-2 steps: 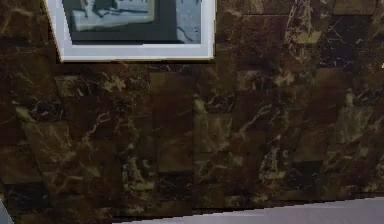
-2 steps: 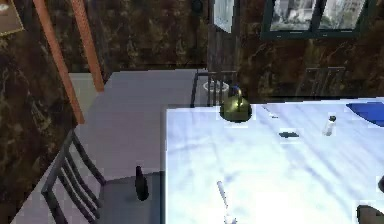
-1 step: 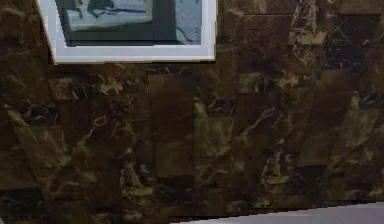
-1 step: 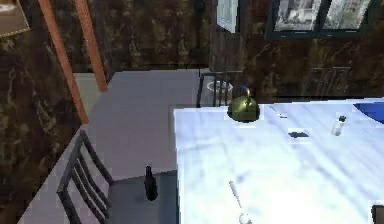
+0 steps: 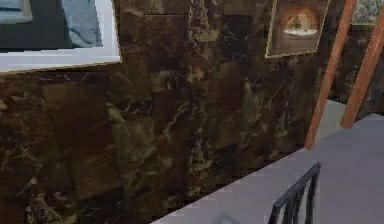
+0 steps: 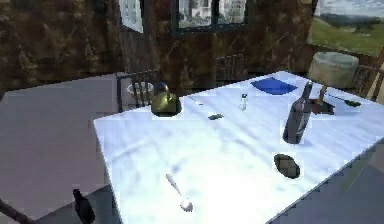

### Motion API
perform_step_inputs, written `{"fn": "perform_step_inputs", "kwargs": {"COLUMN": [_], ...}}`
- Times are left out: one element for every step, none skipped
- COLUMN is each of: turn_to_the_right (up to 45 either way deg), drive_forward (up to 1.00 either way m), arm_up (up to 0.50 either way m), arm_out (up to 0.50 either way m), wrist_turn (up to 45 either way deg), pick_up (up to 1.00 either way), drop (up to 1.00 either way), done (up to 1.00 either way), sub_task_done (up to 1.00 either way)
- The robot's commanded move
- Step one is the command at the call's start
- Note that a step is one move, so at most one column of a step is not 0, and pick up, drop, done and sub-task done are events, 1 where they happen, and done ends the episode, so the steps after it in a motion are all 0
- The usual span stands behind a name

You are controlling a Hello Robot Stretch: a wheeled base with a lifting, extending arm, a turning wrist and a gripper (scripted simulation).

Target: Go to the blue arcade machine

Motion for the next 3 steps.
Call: {"fn": "perform_step_inputs", "kwargs": {"turn_to_the_right": [0.0,45.0,6.0], "drive_forward": [0.65,0.0,0.0], "arm_up": [0.0,0.0,0.0], "arm_out": [0.0,0.0,0.0], "wrist_turn": [0.0,0.0,0.0], "pick_up": [0.0,0.0,0.0], "drop": [0.0,0.0,0.0], "done": [0.0,0.0,0.0], "sub_task_done": [0.0,0.0,0.0]}}
